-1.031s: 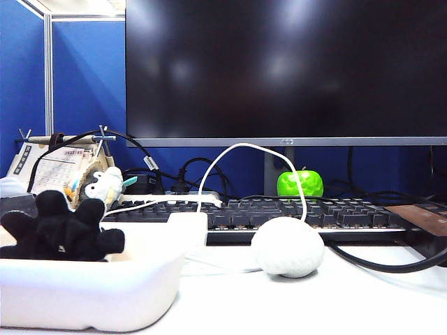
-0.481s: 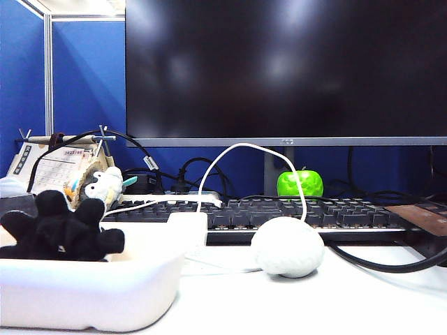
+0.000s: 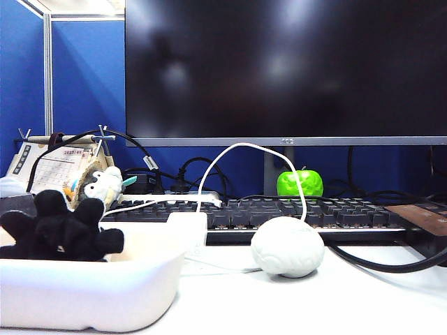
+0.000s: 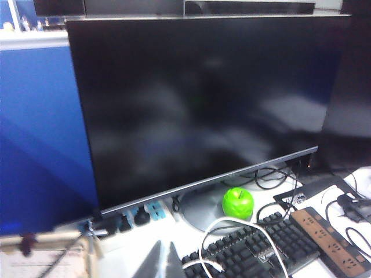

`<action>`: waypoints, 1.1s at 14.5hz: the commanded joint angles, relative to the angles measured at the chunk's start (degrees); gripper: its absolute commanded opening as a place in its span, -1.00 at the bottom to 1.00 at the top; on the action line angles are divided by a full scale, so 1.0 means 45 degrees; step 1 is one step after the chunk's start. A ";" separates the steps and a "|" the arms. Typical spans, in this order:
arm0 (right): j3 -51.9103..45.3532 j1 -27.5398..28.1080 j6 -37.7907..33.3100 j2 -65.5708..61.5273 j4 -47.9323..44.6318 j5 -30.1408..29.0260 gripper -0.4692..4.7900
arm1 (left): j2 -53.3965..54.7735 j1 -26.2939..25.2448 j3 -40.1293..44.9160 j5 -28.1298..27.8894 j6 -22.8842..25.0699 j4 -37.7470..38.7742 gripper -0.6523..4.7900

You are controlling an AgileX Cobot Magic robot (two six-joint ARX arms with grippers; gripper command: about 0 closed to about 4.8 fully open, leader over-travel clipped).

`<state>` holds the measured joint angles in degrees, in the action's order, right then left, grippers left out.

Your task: Identity fluffy octopus among items on the table, put them into the paper lunch box.

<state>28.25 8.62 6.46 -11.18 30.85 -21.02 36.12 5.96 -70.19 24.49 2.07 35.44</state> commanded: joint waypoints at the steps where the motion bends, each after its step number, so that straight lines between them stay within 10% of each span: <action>1: 0.0073 0.0000 -0.0058 0.0010 -0.0151 -0.0029 -0.84 | -0.0049 0.0000 0.1438 -0.0160 0.0704 -0.0461 -0.77; 16: 0.0073 0.0000 -0.0058 0.0005 -0.0151 -0.0029 -0.84 | -0.1413 -0.0005 0.9777 -0.0631 0.0374 -0.7893 -0.77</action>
<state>28.25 8.62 6.46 -11.18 30.89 -21.02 30.81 5.96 -27.22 21.63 4.71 3.14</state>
